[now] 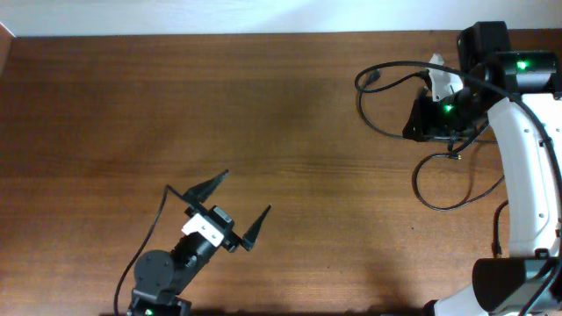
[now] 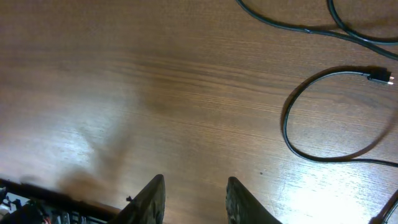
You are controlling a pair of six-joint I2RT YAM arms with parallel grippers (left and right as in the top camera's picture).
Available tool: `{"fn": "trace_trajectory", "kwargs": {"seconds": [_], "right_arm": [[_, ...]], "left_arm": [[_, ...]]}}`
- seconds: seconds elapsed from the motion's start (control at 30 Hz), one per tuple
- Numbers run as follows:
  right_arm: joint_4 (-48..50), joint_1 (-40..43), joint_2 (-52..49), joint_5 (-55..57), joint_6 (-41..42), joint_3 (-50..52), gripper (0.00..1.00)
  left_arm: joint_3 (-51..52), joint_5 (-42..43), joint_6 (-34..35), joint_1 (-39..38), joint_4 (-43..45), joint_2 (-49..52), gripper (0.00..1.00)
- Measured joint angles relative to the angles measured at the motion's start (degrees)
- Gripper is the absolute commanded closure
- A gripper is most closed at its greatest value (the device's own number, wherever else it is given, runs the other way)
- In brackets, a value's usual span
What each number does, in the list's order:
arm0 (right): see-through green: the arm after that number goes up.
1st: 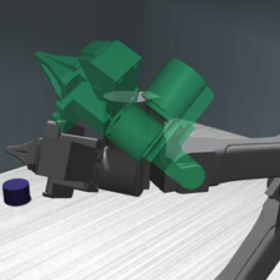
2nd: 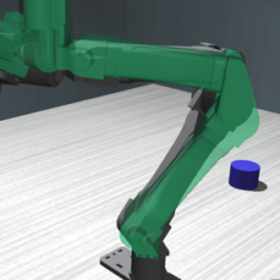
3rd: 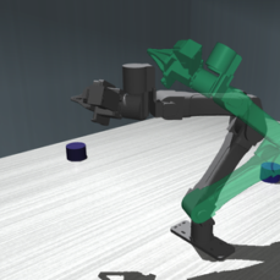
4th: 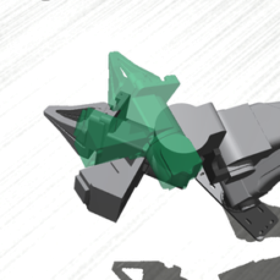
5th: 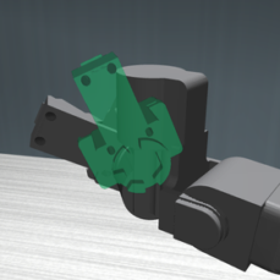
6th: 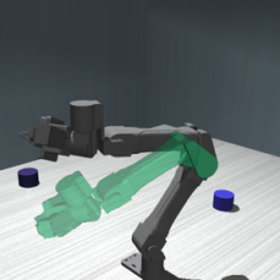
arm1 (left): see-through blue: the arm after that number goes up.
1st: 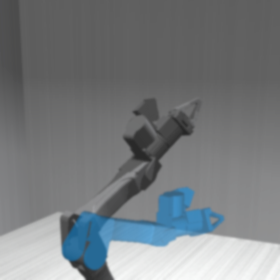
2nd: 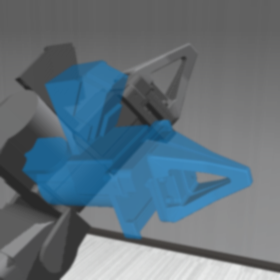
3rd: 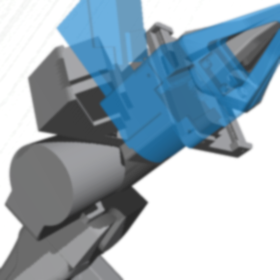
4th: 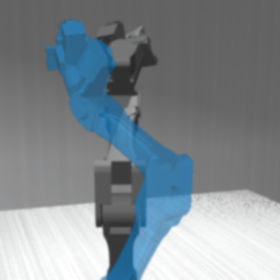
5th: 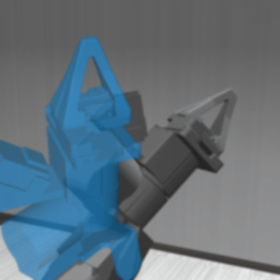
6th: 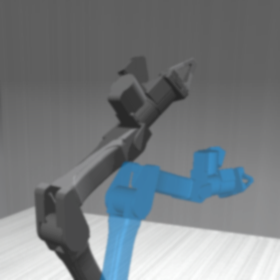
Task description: Untangle cables
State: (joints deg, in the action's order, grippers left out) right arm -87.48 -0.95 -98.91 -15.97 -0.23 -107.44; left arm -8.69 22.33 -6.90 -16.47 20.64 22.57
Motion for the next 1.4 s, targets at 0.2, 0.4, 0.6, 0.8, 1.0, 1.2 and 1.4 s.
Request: {"fn": "trace_trajectory", "kwargs": {"seconds": [0.2,0.4,0.6,0.8,1.0,1.2,1.4], "right_arm": [[0.0,0.0,0.0,0.0,0.0,0.0,0.68],[0.0,0.0,0.0,0.0,0.0,0.0,0.68],[0.0,0.0,0.0,0.0,0.0,0.0,0.68],[0.0,0.0,0.0,0.0,0.0,0.0,0.68],[-0.1,0.0,0.0,0.0,0.0,0.0,0.68],[-0.1,0.0,0.1,0.0,0.0,0.0,0.68],[-0.2,0.0,0.1,0.0,0.0,0.0,0.68]], "left_arm": [[0.3,-3.1,0.0,1.5,0.6,-3.1,0.01],[0.3,-6.4,0.9,3.5,1.1,-5.4,0.01],[0.8,-7.9,2.1,6.4,1.2,-5.9,0.01],[5.6,-8.1,2.3,7.6,2.4,-10.9,0.01],[8.0,-8.3,2.7,9.3,-1.3,-17.2,0.01],[8.0,-9.7,2.9,12.5,-9.8,-21.6,0.01],[8.0,-13.8,3.2,12.9,-22.1,-21.9,0.01]]}}
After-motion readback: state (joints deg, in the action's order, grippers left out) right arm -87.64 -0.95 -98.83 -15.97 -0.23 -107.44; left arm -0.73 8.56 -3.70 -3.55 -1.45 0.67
